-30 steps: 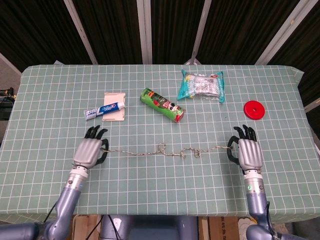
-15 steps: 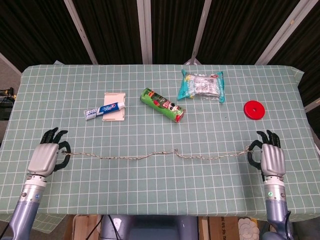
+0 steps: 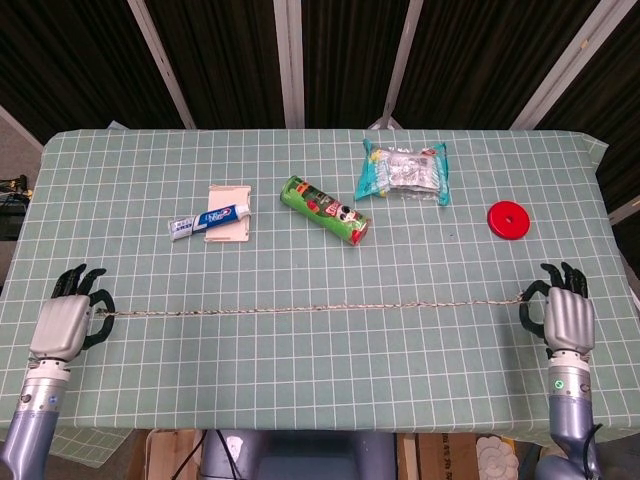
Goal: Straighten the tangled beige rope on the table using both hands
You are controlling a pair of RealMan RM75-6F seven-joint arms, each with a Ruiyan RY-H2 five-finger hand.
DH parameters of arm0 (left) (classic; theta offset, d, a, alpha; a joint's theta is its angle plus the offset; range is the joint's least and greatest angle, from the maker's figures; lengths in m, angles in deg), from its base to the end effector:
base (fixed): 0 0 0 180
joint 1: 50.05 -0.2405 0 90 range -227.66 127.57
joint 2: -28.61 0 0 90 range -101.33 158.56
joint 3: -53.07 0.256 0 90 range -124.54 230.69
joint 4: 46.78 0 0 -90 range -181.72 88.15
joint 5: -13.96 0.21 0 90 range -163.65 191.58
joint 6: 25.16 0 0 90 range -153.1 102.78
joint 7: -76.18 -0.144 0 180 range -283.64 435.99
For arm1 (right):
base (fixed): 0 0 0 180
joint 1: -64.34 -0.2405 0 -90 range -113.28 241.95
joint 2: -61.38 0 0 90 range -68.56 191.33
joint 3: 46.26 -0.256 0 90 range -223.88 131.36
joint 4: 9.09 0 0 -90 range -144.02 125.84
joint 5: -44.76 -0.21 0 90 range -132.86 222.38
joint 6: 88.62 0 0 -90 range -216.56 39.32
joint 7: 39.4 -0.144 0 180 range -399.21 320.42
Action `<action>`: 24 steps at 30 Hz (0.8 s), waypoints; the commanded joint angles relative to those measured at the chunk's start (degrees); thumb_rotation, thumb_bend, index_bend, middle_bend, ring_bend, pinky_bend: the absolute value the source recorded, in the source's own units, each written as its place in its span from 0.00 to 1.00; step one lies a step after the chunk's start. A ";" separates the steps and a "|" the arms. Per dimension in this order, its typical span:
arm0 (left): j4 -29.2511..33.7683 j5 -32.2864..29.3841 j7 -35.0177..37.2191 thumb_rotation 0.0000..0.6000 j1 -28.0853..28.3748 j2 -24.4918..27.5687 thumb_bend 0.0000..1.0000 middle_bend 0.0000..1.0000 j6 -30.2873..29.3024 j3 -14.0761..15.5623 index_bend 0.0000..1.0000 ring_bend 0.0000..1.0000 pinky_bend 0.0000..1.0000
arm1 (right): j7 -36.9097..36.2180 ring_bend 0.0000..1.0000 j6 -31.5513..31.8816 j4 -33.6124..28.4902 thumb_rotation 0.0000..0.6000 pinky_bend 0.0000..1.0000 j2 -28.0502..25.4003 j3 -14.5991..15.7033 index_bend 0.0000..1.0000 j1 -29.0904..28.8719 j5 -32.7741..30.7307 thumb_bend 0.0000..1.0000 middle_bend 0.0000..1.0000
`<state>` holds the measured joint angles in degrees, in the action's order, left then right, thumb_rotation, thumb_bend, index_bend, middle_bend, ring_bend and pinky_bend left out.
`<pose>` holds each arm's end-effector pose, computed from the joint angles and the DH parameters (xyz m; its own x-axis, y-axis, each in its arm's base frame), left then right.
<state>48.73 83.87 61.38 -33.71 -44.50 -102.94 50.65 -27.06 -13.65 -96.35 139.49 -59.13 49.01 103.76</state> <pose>-0.2844 0.2317 0.0942 0.4089 0.1295 0.9034 0.9087 0.0335 -0.4161 -0.3171 -0.2637 0.1040 0.3178 -0.0266 0.9478 -0.9112 0.2680 0.3130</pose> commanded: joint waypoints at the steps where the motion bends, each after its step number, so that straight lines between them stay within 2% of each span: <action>1: -1.26 0.06 -0.42 1.00 -0.14 -0.79 0.56 0.13 0.64 0.18 0.59 0.00 0.00 | 0.37 0.00 -0.69 1.23 1.00 0.00 0.47 0.16 0.59 -0.06 -0.56 0.44 0.20; 11: -4.93 -0.81 -3.24 1.00 0.73 -4.17 0.56 0.13 3.28 -0.19 0.59 0.00 0.00 | 3.13 0.00 -2.76 4.94 1.00 0.00 2.29 1.68 0.58 -0.67 -0.75 0.44 0.20; 13: -5.24 -1.12 -3.98 1.00 0.89 -4.74 0.55 0.13 3.65 -0.28 0.58 0.00 0.00 | 3.48 0.00 -3.05 5.34 1.00 0.00 2.56 1.82 0.55 -0.78 -0.76 0.44 0.20; 15: -5.51 -1.32 -4.98 1.00 0.96 -5.15 0.53 0.12 3.95 -0.19 0.57 0.00 0.00 | 3.78 0.00 -3.35 5.57 1.00 0.00 2.75 1.90 0.47 -0.86 -0.85 0.44 0.18; 18: -5.83 -1.32 -6.34 1.00 0.93 -5.27 0.47 0.09 4.06 0.05 0.50 0.00 0.00 | 4.13 0.00 -3.81 5.45 1.00 0.00 2.65 1.92 0.29 -0.91 -1.13 0.44 0.11; 21: -6.01 -1.80 -8.11 1.00 0.84 -5.05 0.35 0.03 3.93 -0.02 0.41 0.00 0.00 | 4.72 0.00 -4.25 4.86 1.00 0.00 2.30 1.80 0.12 -0.93 -1.80 0.44 0.03; 24: -6.46 -1.52 -10.14 1.00 0.86 -4.86 0.23 0.00 3.19 -0.07 0.34 0.00 0.00 | 5.83 0.00 -4.19 4.22 1.00 0.00 1.91 1.75 0.01 -0.99 -2.24 0.44 0.00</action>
<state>42.53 82.26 52.07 -32.84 -49.50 -99.37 50.60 -21.62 -17.86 -91.85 141.58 -57.34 48.05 101.72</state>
